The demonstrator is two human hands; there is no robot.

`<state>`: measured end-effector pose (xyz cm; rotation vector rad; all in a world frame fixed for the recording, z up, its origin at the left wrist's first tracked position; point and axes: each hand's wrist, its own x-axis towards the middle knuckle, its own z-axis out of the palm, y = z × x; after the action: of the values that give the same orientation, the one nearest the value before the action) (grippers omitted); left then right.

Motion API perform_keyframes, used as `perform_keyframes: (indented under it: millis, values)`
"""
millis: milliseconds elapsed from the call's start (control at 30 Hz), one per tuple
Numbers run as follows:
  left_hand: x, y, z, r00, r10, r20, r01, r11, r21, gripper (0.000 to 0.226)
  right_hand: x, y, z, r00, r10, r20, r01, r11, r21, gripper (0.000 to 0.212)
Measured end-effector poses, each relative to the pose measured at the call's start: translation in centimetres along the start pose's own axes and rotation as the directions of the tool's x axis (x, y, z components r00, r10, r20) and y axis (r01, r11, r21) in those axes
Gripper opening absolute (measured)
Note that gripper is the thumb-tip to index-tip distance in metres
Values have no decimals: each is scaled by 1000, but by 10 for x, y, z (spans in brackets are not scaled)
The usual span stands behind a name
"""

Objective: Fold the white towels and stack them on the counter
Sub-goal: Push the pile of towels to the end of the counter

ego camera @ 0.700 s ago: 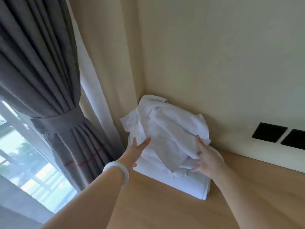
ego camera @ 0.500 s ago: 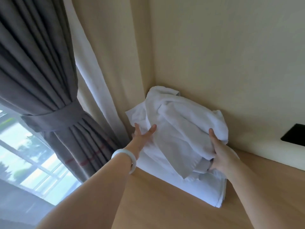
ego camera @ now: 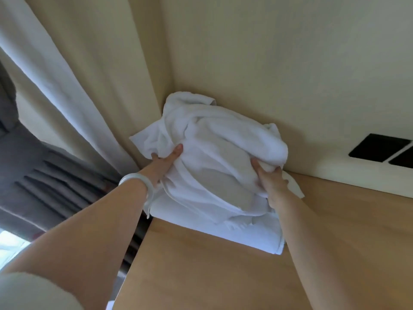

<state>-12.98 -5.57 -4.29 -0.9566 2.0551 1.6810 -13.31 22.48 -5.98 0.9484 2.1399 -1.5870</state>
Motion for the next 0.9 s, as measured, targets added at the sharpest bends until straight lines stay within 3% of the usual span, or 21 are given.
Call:
perform_keyframes:
  millis: [67, 233, 400, 533, 700, 767, 900]
  values:
    - [-1, 0, 1, 1000, -18, 0, 18, 1000, -8, 128, -7, 2, 4, 998, 54, 27, -56, 995, 81, 147]
    - [3, -4, 0, 999, 3, 46, 4, 988, -152, 163, -19, -9, 15, 981, -10, 193, -43, 962, 270, 101]
    - [-11, -3, -3, 994, 90, 64, -77, 980, -183, 161, -12, 6, 3, 968, 60, 244, -151, 916, 372, 109]
    - [-9, 0, -11, 994, 34, 104, 1, 948, -319, 153, -19, 15, -8, 931, 114, 348, -256, 881, 397, 75]
    - [-17, -5, -14, 964, -154, 218, 218, 925, -312, 125, -23, 18, -15, 948, 193, 253, -263, 923, 283, 104]
    - [-23, -6, -11, 943, -197, 268, 279, 907, -316, 139, -19, 17, -15, 934, 232, 271, -314, 895, 316, 104]
    - [-16, -2, -10, 955, -131, 268, 247, 851, -463, 143, -28, 4, -14, 908, 193, 371, -364, 800, 476, 58]
